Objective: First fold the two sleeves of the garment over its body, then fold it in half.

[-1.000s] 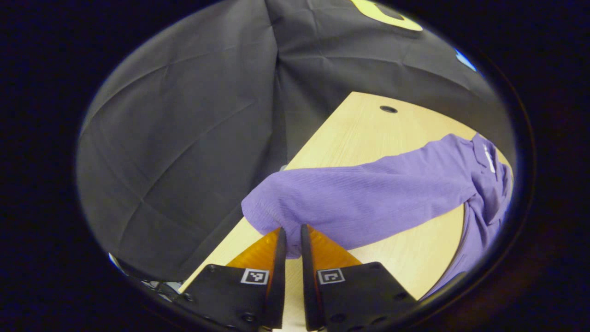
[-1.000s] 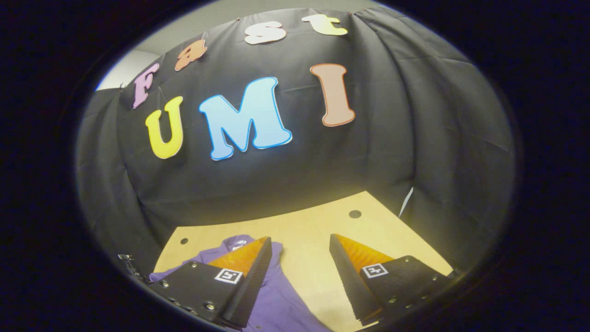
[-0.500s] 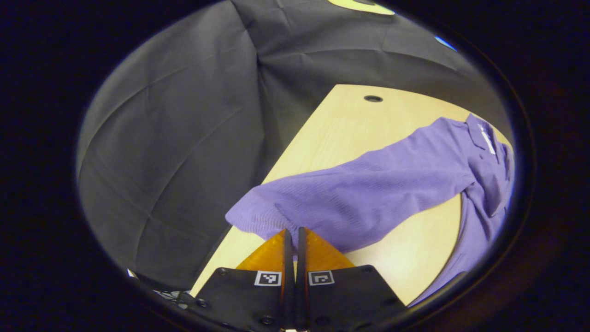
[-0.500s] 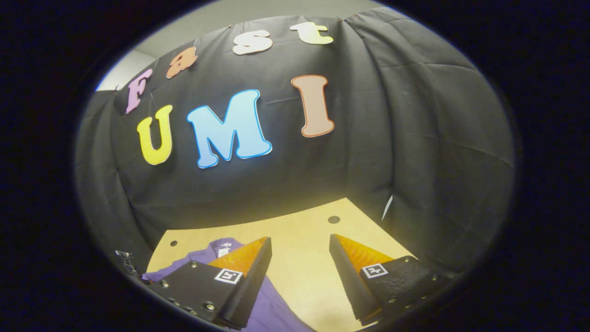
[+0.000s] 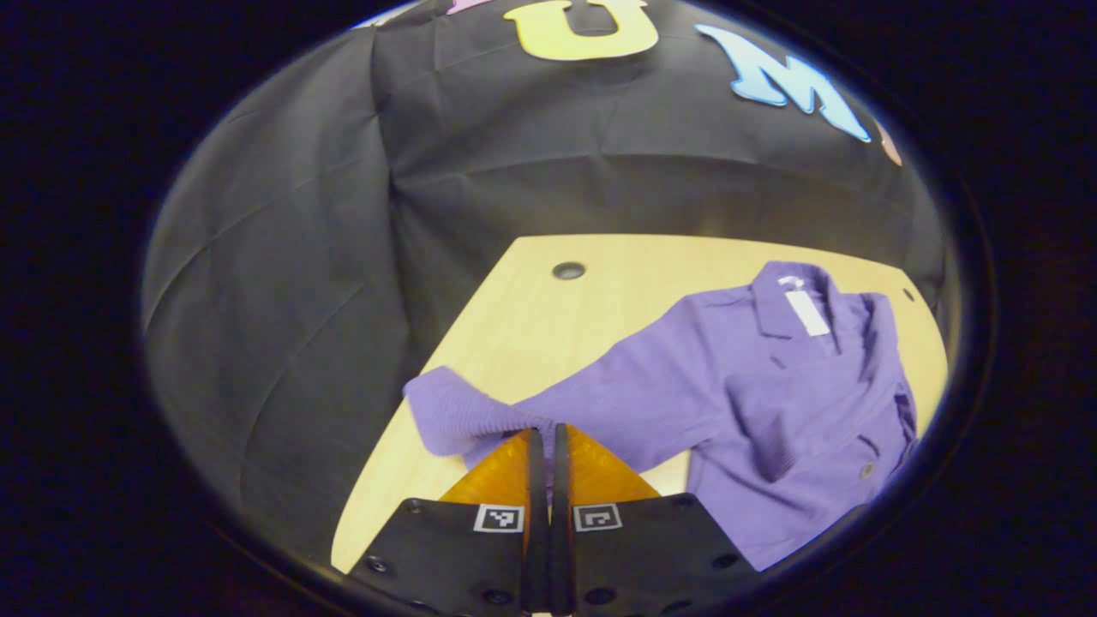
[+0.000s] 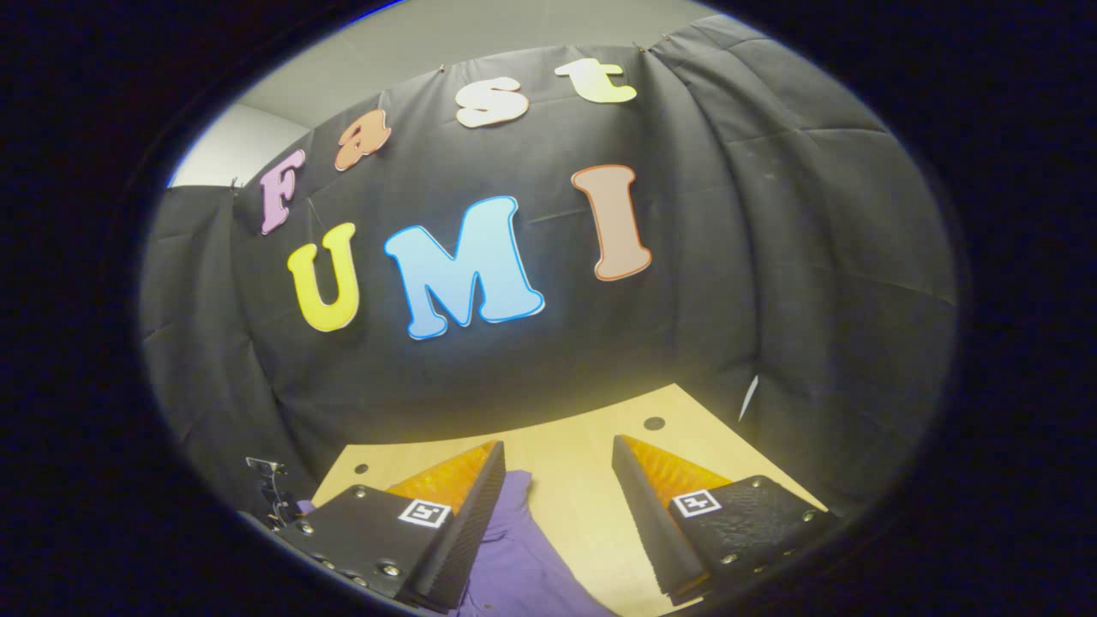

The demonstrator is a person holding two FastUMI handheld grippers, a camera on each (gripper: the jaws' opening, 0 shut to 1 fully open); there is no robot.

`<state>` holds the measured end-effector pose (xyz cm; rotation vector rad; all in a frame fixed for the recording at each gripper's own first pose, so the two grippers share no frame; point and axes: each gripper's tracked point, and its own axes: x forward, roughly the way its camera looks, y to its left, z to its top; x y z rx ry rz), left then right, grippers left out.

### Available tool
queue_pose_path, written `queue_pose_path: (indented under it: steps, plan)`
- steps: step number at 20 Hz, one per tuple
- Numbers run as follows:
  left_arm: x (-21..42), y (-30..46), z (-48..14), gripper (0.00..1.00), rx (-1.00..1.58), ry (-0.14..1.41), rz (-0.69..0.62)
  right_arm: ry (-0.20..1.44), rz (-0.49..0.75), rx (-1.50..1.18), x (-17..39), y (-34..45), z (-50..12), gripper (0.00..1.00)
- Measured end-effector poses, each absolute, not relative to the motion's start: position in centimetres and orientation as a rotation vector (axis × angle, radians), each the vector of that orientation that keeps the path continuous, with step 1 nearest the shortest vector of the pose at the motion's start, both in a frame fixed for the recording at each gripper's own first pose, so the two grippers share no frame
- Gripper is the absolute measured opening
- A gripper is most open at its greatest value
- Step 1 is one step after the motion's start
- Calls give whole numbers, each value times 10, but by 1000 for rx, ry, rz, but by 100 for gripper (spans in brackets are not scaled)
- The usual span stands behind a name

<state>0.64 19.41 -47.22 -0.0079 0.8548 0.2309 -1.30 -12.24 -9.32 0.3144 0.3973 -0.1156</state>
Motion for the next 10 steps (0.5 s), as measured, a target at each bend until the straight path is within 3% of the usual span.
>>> queue_pose_path:
  steps: [10]
  plan:
    - [111,59,-419,7,-89,738,48,392,-39,363,-16,-90,-89,79]
